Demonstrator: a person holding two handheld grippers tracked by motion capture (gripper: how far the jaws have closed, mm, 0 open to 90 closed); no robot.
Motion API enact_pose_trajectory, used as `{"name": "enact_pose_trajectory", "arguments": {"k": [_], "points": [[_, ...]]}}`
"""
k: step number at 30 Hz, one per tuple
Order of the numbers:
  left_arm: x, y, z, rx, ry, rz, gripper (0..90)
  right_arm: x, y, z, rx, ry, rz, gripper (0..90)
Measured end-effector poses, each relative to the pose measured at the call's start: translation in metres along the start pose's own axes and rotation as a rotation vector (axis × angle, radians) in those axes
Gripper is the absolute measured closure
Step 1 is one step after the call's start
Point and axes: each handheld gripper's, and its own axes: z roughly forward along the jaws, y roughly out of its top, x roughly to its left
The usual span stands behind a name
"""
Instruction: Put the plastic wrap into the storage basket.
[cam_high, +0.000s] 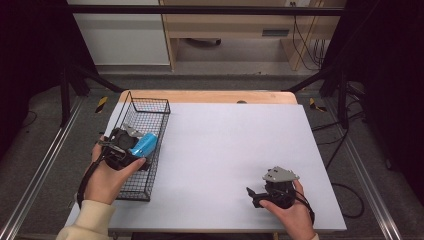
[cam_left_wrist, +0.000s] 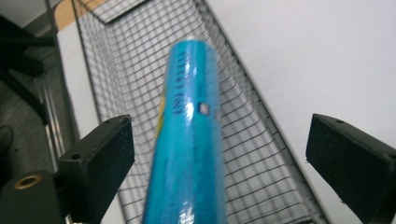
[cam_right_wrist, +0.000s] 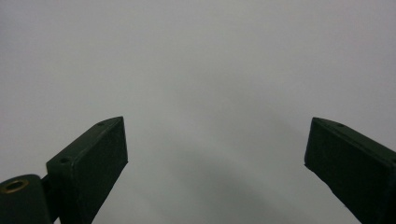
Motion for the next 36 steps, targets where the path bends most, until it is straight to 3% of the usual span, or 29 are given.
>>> {"name": "enact_pose_trajectory", "arguments": {"k": [6,16,29,32,36], "points": [[-0.026,0.006,-0.002,-0.063,-0.058,0.041,6.5,-0.003,-0.002,-0.001,-0.006,-0.02,0.004,6.3],[-0.063,0.021,-0.01,-0.179,-0.105,0.077,6.5,-0.006,-0.002,-0.003,-0.016,-0.026,0.02,5.6],[-0.103,0.031,0.012,-0.228,-0.173,0.145,6.3,-0.011,-0.003,-0.007,-0.048,-0.036,0.036,5.3],[-0.115,0.029,0.022,-0.208,-0.201,0.155,6.2,-0.013,-0.004,-0.008,-0.051,-0.041,0.042,5.3],[-0.124,0.027,0.032,-0.216,-0.227,0.166,6.0,-0.013,-0.004,-0.008,-0.047,-0.042,0.047,5.3]]}}
